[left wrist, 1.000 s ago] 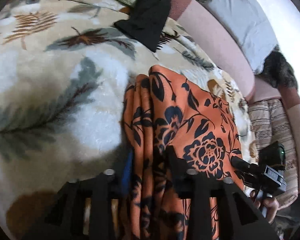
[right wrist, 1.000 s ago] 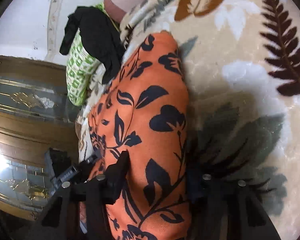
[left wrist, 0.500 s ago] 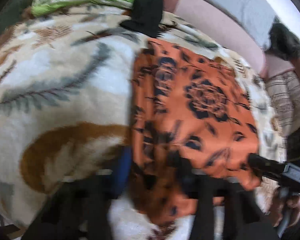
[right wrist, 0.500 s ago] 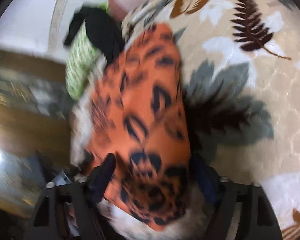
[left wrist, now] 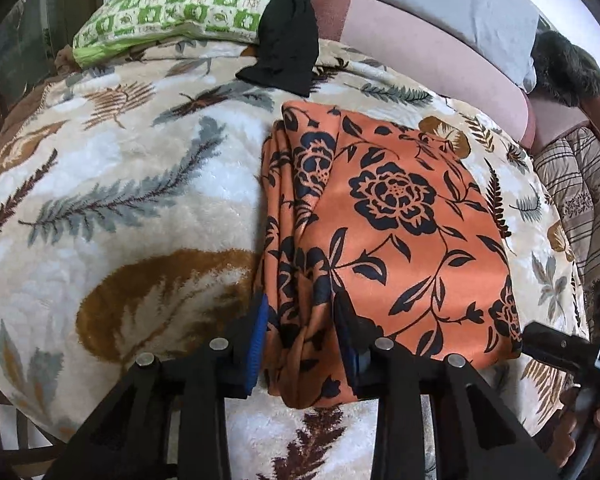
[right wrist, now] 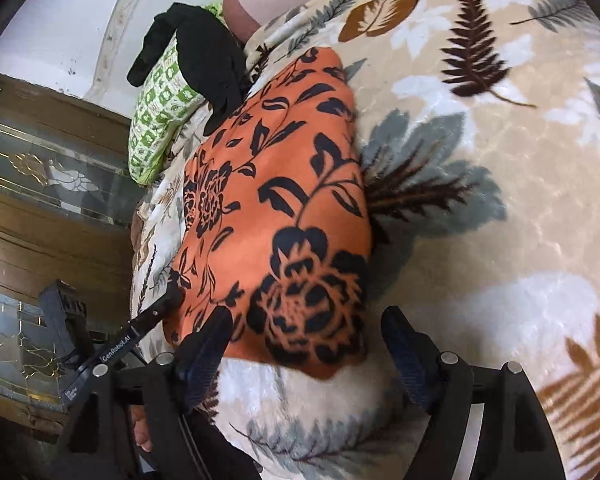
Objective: Fold small clothes
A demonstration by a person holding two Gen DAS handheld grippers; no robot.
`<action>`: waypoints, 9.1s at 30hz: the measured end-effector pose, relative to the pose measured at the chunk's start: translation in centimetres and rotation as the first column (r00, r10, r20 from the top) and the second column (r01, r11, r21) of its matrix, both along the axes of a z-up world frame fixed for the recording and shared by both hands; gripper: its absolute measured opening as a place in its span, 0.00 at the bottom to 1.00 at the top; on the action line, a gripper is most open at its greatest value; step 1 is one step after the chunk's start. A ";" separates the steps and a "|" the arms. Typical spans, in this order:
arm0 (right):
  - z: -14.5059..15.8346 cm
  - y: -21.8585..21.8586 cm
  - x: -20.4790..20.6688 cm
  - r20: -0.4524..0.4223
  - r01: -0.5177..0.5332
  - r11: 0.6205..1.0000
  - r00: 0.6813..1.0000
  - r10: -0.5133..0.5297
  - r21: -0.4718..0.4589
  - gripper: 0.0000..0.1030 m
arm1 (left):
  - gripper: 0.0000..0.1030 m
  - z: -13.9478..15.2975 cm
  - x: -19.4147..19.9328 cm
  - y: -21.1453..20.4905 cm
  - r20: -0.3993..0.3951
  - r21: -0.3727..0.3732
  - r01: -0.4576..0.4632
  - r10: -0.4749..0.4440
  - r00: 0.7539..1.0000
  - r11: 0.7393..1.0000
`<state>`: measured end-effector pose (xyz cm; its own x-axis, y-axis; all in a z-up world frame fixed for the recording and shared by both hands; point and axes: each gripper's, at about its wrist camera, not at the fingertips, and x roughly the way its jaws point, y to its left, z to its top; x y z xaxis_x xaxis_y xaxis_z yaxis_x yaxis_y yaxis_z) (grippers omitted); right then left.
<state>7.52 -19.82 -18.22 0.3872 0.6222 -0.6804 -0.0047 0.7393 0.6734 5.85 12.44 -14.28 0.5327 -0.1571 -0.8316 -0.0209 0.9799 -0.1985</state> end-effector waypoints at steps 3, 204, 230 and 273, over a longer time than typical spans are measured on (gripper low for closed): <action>0.8 -0.7 -0.8 0.038 -0.004 1.000 0.999 0.005 -0.025 0.77 | 0.33 0.4 -0.2 0.1 0.014 0.021 -0.006 0.006 1.000 1.000; -0.1 -13.0 12.5 0.052 0.207 0.967 0.978 -0.202 -0.150 0.66 | 0.38 -1.7 13.8 -12.7 0.026 -0.109 0.211 -0.209 0.977 0.971; 0.3 -12.7 17.7 -0.020 0.173 0.974 0.985 -0.172 0.146 0.80 | 0.61 -2.4 19.6 -14.7 -0.102 0.088 0.116 -0.107 0.989 0.989; 9.9 -3.5 -11.8 0.331 0.301 0.715 0.938 -0.103 -0.631 1.00 | 0.93 7.0 -5.7 -12.3 0.155 0.199 0.067 -0.099 0.983 0.978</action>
